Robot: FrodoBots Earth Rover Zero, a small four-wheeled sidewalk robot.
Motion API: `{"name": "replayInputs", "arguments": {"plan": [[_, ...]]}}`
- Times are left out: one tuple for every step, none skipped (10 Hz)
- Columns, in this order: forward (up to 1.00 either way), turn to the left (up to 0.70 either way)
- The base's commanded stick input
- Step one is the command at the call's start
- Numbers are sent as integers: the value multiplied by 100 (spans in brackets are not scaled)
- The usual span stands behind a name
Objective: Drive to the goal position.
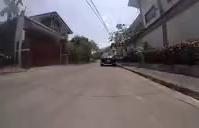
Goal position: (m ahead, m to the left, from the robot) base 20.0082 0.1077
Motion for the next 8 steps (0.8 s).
{"name": "replayInputs", "arguments": {"plan": [[100,0],[100,0],[100,0],[100,0],[100,0],[100,0],[100,0],[100,0]]}}
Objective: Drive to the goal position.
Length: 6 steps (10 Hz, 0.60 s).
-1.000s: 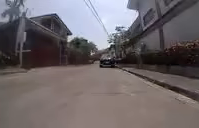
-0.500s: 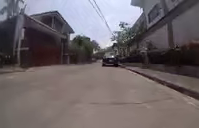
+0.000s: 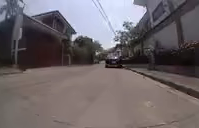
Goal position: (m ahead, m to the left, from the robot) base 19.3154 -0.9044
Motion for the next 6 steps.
{"name": "replayInputs", "arguments": {"plan": [[100,0],[100,0],[100,0],[100,0],[100,0],[100,0]]}}
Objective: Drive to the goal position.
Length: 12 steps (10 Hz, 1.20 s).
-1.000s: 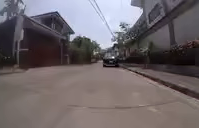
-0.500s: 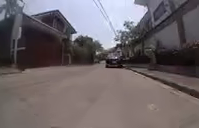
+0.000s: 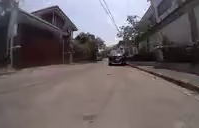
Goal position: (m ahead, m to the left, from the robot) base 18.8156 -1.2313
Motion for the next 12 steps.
{"name": "replayInputs", "arguments": {"plan": [[100,0],[100,0],[100,0],[100,0],[100,0],[100,0],[100,0],[100,0],[100,0],[100,0],[100,0],[100,-7]]}}
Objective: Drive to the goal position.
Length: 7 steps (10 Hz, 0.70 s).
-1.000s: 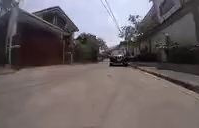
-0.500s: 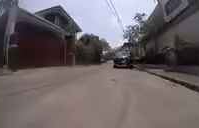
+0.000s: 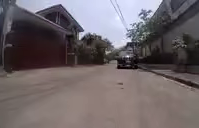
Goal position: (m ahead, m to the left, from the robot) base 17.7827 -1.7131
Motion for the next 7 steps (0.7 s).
{"name": "replayInputs", "arguments": {"plan": [[100,-38],[100,-39],[100,-39],[100,-25],[100,-5],[100,0],[100,0]]}}
